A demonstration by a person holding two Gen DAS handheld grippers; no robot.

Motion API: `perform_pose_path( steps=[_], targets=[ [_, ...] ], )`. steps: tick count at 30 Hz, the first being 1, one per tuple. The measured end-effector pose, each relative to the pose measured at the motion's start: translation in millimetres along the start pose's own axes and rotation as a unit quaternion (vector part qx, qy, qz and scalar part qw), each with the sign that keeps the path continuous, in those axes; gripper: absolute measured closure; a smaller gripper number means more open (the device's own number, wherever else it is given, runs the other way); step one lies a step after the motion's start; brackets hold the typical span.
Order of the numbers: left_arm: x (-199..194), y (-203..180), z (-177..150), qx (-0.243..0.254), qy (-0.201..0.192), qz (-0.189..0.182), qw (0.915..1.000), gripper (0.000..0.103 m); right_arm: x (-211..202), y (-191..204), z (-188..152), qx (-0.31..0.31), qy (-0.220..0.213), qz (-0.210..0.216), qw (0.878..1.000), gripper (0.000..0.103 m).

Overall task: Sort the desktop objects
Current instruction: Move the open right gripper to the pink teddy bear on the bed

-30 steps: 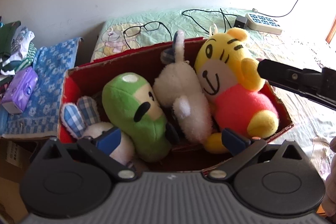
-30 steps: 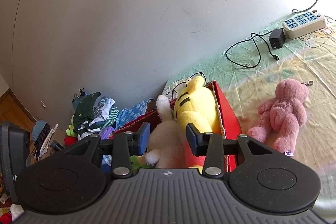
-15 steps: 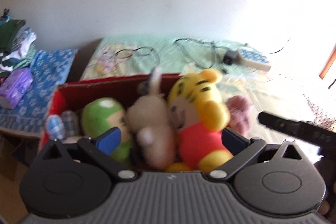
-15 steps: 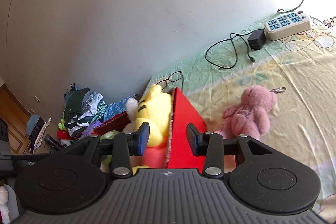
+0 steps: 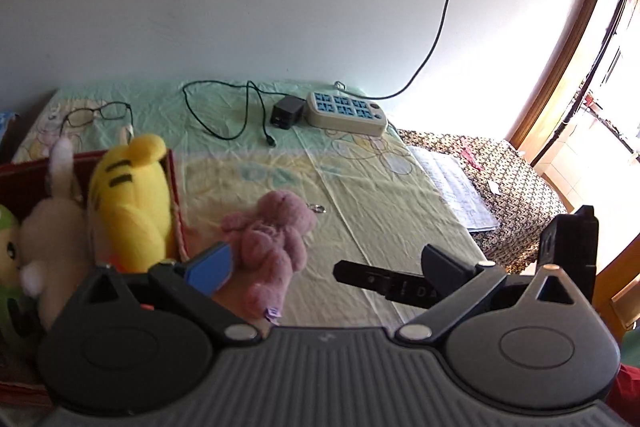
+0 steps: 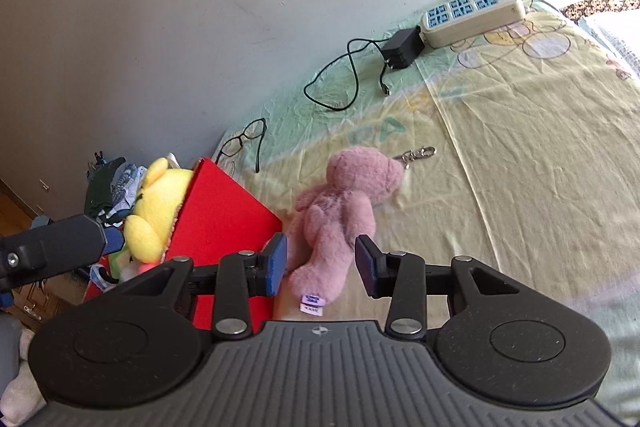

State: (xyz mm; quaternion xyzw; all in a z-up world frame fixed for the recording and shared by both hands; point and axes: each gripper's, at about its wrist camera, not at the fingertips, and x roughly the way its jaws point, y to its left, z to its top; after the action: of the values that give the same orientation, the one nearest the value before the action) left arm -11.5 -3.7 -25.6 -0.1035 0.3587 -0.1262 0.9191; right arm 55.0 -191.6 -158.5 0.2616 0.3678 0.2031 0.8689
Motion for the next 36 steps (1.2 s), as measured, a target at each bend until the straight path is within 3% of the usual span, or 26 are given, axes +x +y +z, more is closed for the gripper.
perform_pose_path(
  steps=[4,11,18,21,24,30,33,36],
  targets=[
    [14.7,2.5,-4.3,-0.026,0.013,-0.001,0.9996,0.002,16.9,-12.4,-5.2,-0.005,0.027,0.024,0.999,0.062],
    [15.5,16.2,1.4,-0.071,-0.005,-0.003,0.9974,0.002,54.4,-14.2,-8.6,0.005,0.049,0.074,0.996,0.062],
    [17.0,25.7,-0.8,-0.11,-0.006,0.008,0.9938,0.002,88.7,-2.9,-8.4,-0.011,0.057,0.05,0.997,0.061],
    [17.5,23.9,1.4,-0.108,-0.005,0.012,0.994,0.002,94.2,-8.1,-8.7,0.001,0.067,0.044,0.997,0.07],
    [21.6,21.3,5.0,-0.108,-0.004,0.007,0.9941,0.002,84.7,-17.9,-7.3,0.013,0.066,0.053,0.996,0.078],
    [42.3,4.8,11.8,-0.093,0.013,-0.027,0.9952,0.002,39.3,-46.9,-3.1,0.007,0.066,0.041,0.997,0.085],
    [60.2,-7.5,11.4,-0.082,0.029,-0.043,0.9953,0.002,10.6,-65.5,-3.4,0.01,0.07,0.026,0.997,0.103],
    [82.7,-19.0,2.8,-0.056,0.052,-0.035,0.9965,0.002,-7.4,-80.6,-5.9,0.01,0.081,0.012,0.997,0.101]
  ],
)
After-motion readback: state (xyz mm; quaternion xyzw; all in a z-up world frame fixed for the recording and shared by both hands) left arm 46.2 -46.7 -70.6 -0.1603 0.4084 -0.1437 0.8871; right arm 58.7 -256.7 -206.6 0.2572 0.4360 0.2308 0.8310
